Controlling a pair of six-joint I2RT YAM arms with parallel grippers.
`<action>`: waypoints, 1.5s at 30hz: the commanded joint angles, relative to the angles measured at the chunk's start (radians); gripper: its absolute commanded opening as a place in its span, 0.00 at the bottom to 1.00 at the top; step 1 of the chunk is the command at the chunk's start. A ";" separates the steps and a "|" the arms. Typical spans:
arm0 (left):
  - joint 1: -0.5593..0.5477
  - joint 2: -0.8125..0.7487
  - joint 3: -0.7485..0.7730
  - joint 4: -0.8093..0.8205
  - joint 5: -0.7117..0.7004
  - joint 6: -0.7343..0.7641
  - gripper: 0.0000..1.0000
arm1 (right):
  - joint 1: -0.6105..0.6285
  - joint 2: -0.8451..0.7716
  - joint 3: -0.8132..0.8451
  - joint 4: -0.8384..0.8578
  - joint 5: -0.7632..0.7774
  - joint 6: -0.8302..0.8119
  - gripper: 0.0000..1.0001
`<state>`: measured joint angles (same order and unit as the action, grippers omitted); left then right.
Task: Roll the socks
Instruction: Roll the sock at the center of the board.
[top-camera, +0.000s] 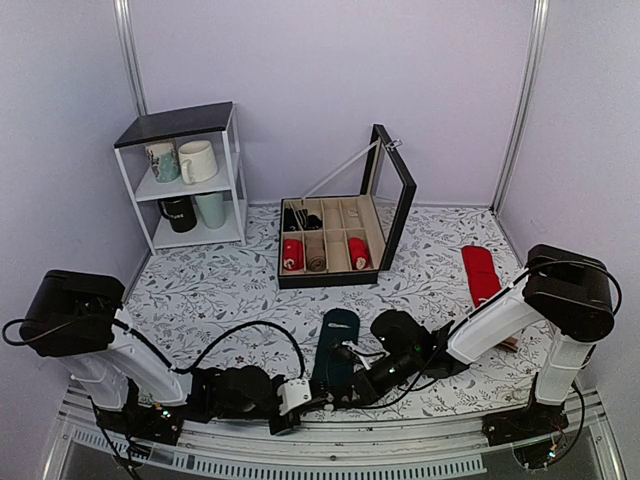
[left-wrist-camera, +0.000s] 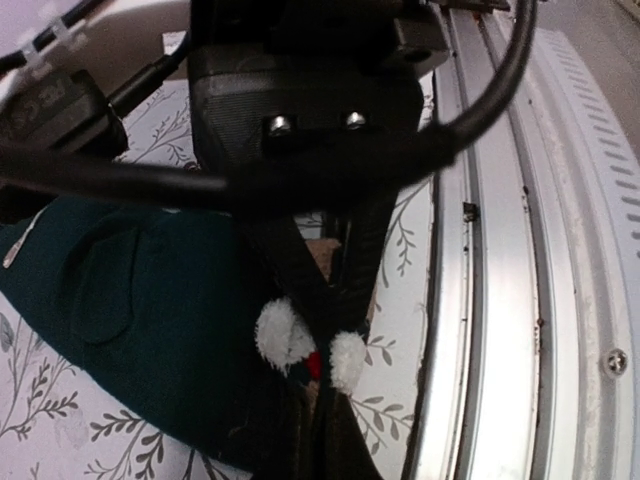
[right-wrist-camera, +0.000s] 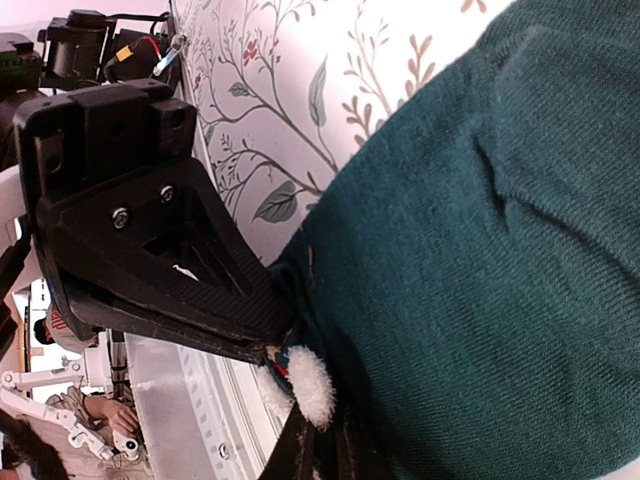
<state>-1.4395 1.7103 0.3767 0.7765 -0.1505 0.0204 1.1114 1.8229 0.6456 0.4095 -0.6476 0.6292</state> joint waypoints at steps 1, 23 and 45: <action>0.039 -0.008 -0.029 -0.037 0.120 -0.121 0.00 | 0.007 0.023 -0.033 -0.081 -0.005 -0.013 0.10; 0.148 0.056 0.016 -0.161 0.435 -0.431 0.00 | 0.296 -0.341 -0.248 0.176 0.627 -0.821 0.48; 0.158 0.072 0.001 -0.139 0.437 -0.420 0.00 | 0.298 -0.116 -0.144 0.024 0.703 -0.777 0.23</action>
<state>-1.2881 1.7477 0.4095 0.7708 0.2665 -0.3977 1.4063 1.6630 0.4904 0.5091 0.0341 -0.2176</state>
